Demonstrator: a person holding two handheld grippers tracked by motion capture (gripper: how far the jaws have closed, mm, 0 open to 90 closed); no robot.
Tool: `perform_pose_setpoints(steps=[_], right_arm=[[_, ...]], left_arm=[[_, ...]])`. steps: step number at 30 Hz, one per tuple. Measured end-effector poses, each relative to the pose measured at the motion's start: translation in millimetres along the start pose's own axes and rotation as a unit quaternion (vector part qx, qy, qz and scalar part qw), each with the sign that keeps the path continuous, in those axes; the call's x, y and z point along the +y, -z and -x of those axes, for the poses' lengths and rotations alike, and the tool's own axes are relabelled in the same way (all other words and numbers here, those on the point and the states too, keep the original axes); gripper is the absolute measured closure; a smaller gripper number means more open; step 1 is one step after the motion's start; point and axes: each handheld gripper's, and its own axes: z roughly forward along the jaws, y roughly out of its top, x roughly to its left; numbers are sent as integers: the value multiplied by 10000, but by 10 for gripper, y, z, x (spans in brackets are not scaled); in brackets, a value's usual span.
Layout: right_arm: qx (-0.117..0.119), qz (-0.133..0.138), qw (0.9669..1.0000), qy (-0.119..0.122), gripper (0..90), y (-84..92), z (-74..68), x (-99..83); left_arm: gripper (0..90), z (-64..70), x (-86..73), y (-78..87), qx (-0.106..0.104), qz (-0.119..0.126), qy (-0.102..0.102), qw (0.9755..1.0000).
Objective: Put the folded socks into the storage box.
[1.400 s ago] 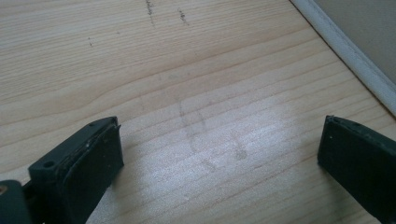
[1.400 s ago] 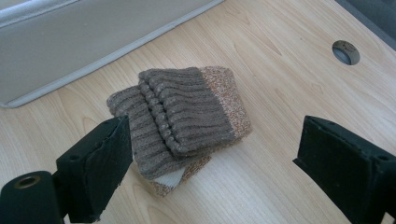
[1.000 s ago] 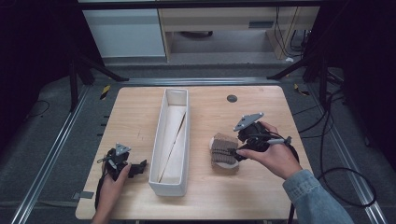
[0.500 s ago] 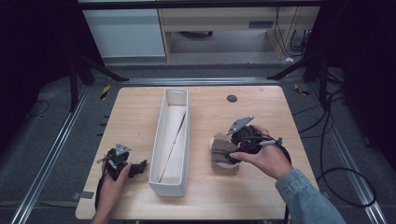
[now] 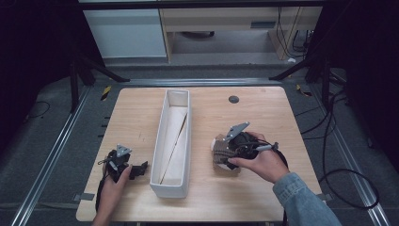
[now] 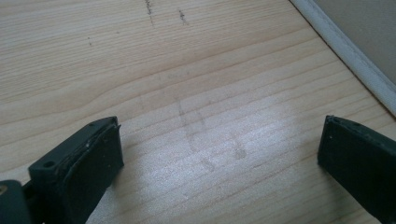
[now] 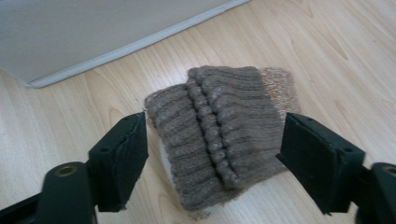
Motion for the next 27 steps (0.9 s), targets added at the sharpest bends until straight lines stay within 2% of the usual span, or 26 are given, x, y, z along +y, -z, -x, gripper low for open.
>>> perform_pose_setpoints(steps=[4,10,15,21,27], right_arm=[[89,-35,9999,125,175,-45,-31,-6],[125,-58,9997,223,163,-113,-69,8],[204,-208,9991,292,150,-285,-105,-14],[140,-342,9982,464,130,-386,-118,-75],[-28,-514,9964,668,135,-513,-130,-163]], left_arm=[[0,0,0,0,1,0,1,10000],[0,0,0,0,1,1,1,10000],[0,0,0,0,1,1,1,10000],[0,0,0,0,2,2,3,10000],[0,-1,0,1,3,-9,-10,10000]])
